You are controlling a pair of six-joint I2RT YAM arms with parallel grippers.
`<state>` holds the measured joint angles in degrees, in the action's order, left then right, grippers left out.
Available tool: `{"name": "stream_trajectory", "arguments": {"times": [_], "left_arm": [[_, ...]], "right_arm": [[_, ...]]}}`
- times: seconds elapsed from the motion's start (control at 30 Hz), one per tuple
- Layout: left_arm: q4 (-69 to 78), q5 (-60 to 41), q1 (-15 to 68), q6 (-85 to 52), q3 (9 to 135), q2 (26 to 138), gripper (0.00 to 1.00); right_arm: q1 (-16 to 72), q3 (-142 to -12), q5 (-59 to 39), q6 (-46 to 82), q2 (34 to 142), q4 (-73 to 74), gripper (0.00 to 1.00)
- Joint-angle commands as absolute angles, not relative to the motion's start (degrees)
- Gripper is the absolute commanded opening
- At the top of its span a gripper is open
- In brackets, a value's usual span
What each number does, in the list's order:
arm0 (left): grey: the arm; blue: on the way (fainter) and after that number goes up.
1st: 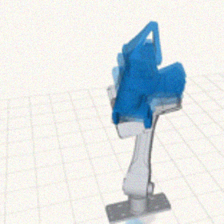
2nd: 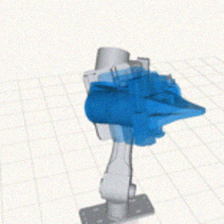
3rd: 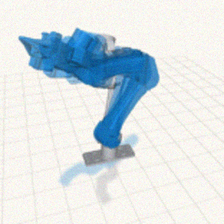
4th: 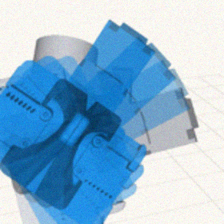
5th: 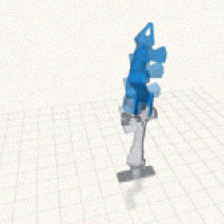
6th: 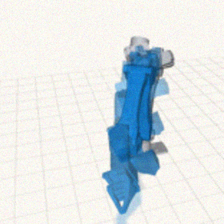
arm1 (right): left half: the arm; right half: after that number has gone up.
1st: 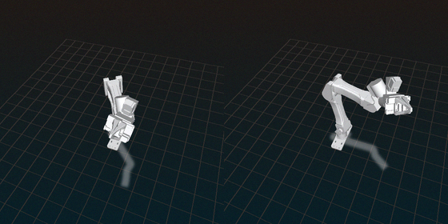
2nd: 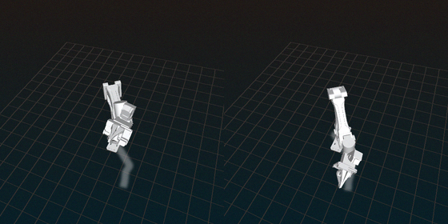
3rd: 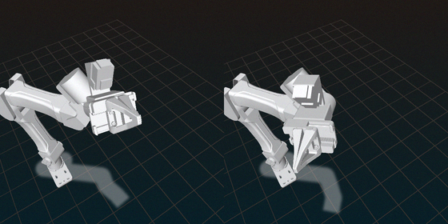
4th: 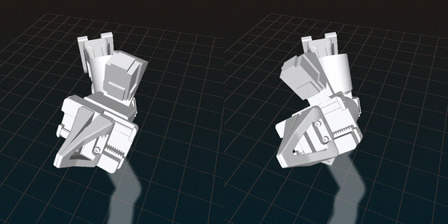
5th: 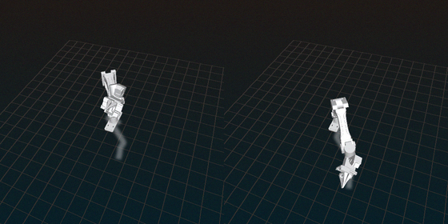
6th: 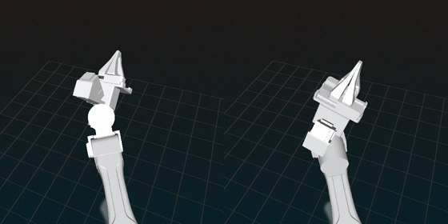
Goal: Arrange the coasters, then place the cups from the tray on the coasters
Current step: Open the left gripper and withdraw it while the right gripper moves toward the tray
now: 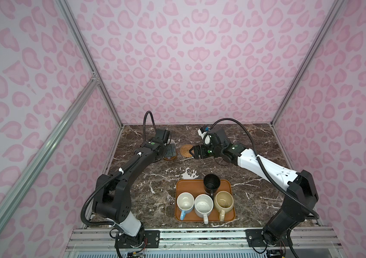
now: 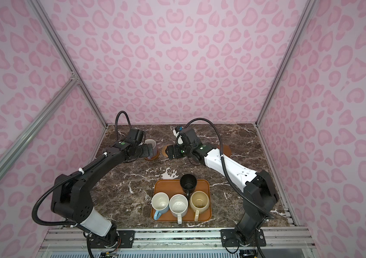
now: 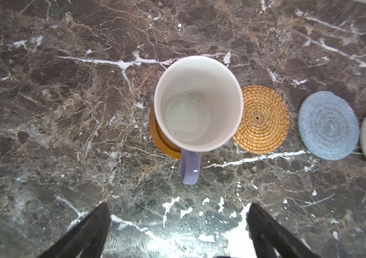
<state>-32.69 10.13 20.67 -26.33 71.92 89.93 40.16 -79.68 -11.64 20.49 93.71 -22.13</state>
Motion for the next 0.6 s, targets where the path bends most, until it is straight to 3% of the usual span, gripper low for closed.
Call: {"name": "stream_trajectory", "arguments": {"times": [0.0, 0.27, 0.43, 0.57], "left_arm": [[-31.1, 6.02, 22.0, -27.99, 69.87, 84.86, 0.98], [-26.66, -5.06, 29.55, -29.95, 64.67, 73.33, 0.98], [-22.53, -11.19, 32.96, -32.52, 59.88, 69.99, 0.98], [-20.63, -10.39, 37.86, -33.57, 57.04, 68.97, 0.98]], "right_arm": [[41.68, -77.63, -3.77, 22.05, 90.09, -29.92, 0.96], [47.46, -71.2, 7.84, 27.5, 77.53, -42.54, 0.99], [51.25, -66.2, 9.3, 30.41, 70.96, -47.1, 0.99], [54.86, -63.17, 10.31, 32.35, 69.0, -49.8, 0.98]]}}
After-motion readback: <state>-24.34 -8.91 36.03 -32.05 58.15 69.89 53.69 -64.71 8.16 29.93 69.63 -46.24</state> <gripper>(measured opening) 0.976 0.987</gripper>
